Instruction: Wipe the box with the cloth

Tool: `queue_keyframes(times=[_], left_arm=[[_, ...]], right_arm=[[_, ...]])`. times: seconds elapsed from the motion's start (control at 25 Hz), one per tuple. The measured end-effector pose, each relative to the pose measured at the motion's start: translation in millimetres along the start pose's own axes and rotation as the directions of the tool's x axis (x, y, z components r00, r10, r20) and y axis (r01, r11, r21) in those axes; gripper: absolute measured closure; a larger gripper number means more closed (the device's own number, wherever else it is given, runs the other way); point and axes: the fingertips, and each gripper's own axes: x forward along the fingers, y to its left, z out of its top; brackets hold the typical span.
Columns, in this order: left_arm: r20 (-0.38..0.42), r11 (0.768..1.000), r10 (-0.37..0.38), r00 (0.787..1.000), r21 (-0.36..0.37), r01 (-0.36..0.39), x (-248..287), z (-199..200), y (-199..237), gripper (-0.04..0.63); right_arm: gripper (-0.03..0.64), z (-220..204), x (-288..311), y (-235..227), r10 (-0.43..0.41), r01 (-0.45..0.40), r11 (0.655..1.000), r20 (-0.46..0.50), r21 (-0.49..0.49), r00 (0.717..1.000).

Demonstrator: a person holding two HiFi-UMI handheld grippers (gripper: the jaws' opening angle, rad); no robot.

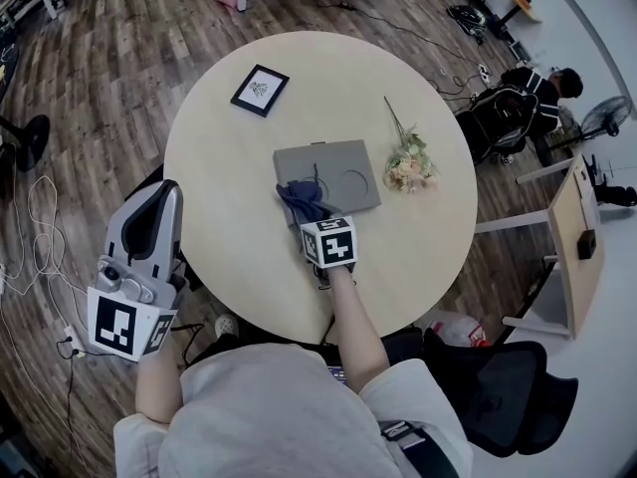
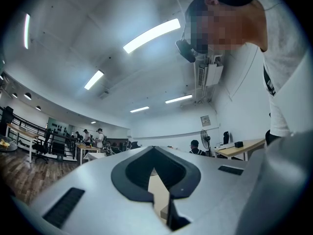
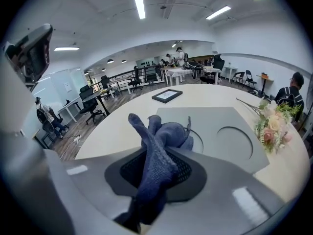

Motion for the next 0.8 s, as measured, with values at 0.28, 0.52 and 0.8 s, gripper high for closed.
queue_keyframes(times=[0.28, 0.52, 0.8], left_arm=[[-0.003, 1.000, -0.018, 1.000, -0.001, 0.018, 14.0, -3.5, -5.9, 0.592], [-0.009, 1.000, -0.019, 1.000, 0.001, 0.019, 21.5, -7.0, -13.9, 0.592], [-0.017, 1.000, -0.013, 1.000, 0.008, 0.013, 27.0, -9.0, -14.9, 0.592]], right_arm=[[0.526, -2.1, -2.5, -16.8, -0.010, 0.010, 1.000, 0.025, -0.003, 1.000], [0.526, -6.0, -12.6, -48.7, -0.019, 0.019, 1.000, 0.052, -0.004, 0.998], [0.526, -6.8, -18.4, -63.2, -0.029, 0.031, 0.999, 0.075, -0.023, 0.997]])
